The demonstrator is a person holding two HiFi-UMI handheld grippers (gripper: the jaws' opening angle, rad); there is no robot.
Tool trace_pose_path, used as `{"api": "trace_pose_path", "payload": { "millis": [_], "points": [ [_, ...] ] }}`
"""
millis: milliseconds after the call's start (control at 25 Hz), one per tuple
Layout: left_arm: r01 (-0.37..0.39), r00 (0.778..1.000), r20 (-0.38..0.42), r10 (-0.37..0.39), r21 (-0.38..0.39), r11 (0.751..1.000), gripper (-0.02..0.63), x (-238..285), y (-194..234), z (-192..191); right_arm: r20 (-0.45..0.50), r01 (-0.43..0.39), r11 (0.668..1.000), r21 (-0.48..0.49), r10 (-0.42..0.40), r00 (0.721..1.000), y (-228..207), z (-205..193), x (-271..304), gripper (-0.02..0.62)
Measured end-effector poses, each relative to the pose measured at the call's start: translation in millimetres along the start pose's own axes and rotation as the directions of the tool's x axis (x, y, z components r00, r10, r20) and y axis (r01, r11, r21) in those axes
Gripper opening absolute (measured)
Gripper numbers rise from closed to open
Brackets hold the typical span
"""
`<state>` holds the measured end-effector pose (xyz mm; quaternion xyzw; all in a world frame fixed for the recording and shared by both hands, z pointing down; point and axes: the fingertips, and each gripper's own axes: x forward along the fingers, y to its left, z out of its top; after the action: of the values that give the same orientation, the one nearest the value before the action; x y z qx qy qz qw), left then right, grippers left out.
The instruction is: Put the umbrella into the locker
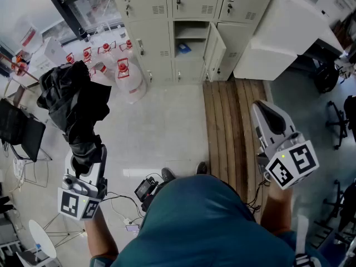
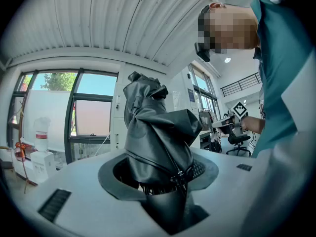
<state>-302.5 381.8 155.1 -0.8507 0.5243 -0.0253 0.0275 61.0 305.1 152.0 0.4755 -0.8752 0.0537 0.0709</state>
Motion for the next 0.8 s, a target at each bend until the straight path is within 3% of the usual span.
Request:
{"api": "trace_pose_path", "payload": {
  "millis": [600, 800],
  "points": [
    [-0.003, 1.000, -0.001, 0.003, -0.007, 1.000, 0.232, 6, -16, 5, 0.002, -0.021, 1.000, -0.003, 0.021, 1.000, -9, 3, -8, 0.046],
    [-0.005, 1.000, -0.006, 0.005, -0.005, 1.000, 0.232, 11, -21, 5, 0.039, -0.040, 0.999, 0.036, 0.039, 0.998, -16, 6, -9, 0.048]
  ]
}}
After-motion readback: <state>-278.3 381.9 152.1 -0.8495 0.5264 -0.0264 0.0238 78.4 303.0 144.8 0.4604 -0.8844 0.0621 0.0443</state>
